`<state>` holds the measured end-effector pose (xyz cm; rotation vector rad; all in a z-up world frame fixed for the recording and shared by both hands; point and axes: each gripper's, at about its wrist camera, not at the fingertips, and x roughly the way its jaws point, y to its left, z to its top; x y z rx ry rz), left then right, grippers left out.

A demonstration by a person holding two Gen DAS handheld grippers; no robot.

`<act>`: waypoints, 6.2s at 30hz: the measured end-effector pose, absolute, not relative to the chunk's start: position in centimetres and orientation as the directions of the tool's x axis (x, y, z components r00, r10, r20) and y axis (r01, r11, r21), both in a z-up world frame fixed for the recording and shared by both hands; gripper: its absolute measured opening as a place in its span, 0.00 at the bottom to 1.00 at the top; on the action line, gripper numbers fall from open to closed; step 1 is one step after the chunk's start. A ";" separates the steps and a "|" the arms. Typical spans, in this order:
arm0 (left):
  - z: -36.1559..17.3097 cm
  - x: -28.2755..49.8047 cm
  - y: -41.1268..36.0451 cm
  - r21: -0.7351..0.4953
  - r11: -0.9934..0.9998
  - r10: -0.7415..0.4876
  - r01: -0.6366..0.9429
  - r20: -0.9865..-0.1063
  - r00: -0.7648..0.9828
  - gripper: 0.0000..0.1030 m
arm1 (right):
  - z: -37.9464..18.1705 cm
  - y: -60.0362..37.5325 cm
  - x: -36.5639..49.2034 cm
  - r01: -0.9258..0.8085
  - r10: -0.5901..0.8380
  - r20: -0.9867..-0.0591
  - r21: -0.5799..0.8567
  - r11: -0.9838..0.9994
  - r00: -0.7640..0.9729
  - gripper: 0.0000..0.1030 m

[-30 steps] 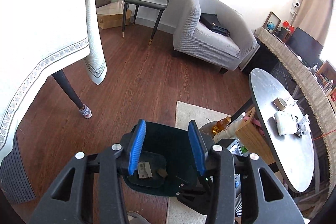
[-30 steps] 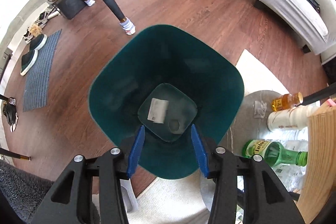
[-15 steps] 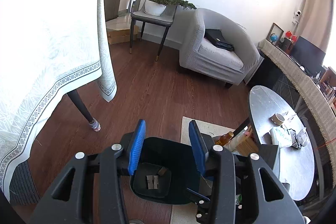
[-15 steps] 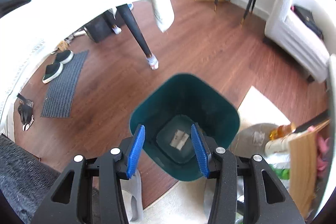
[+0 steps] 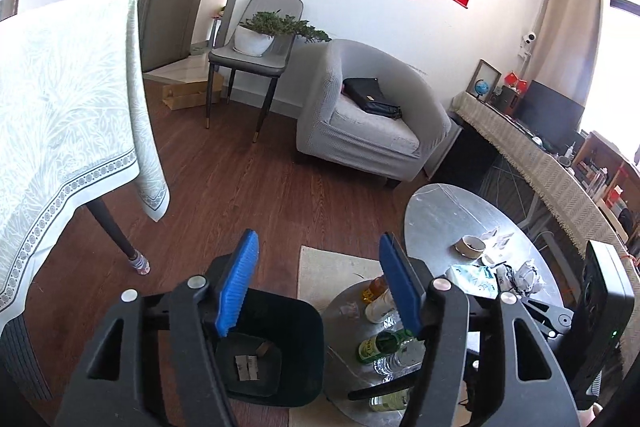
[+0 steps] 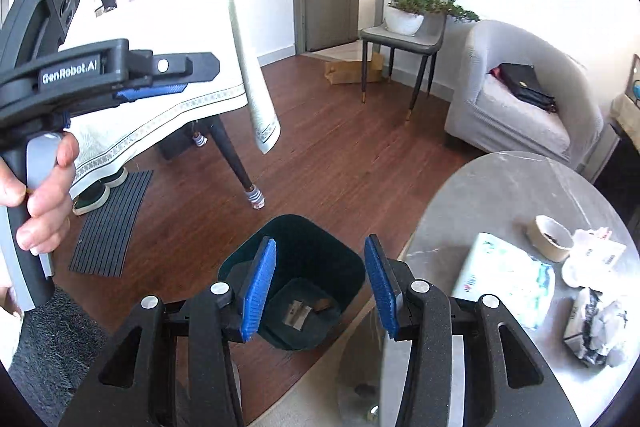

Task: Collect trash
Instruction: 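Move both open tools back over the table, then grasp the blue-white diaper pack with the left tool while the right tool grasps crumpled white paper, then carry the diaper pack over the bin and open the left tool to drop it, then lower the right tool into the bin and open it to release the paper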

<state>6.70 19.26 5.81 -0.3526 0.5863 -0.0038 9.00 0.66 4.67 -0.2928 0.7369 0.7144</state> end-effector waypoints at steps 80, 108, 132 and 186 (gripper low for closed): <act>0.5 14.3 2.0 -0.309 0.949 -0.251 0.056 -0.639 0.727 0.72 | 3.6 -19.0 15.4 -0.333 0.215 -0.700 -0.035 0.942 0.681 0.55; -0.1 11.9 11.4 -0.266 0.962 -0.142 -0.054 -0.665 0.734 0.72 | 6.0 -13.1 15.3 -0.380 0.337 -0.657 0.082 0.921 0.675 0.43; -13.6 11.4 19.7 -0.195 0.965 -0.109 -0.174 -0.906 0.409 0.73 | 3.2 3.3 12.8 -0.636 0.524 -0.718 0.148 0.758 0.458 0.43; -2.9 5.0 27.7 -0.296 0.927 -0.072 -0.229 -0.742 0.667 0.27 | -16.5 14.5 12.3 -0.708 0.191 -0.975 0.056 0.704 0.113 0.47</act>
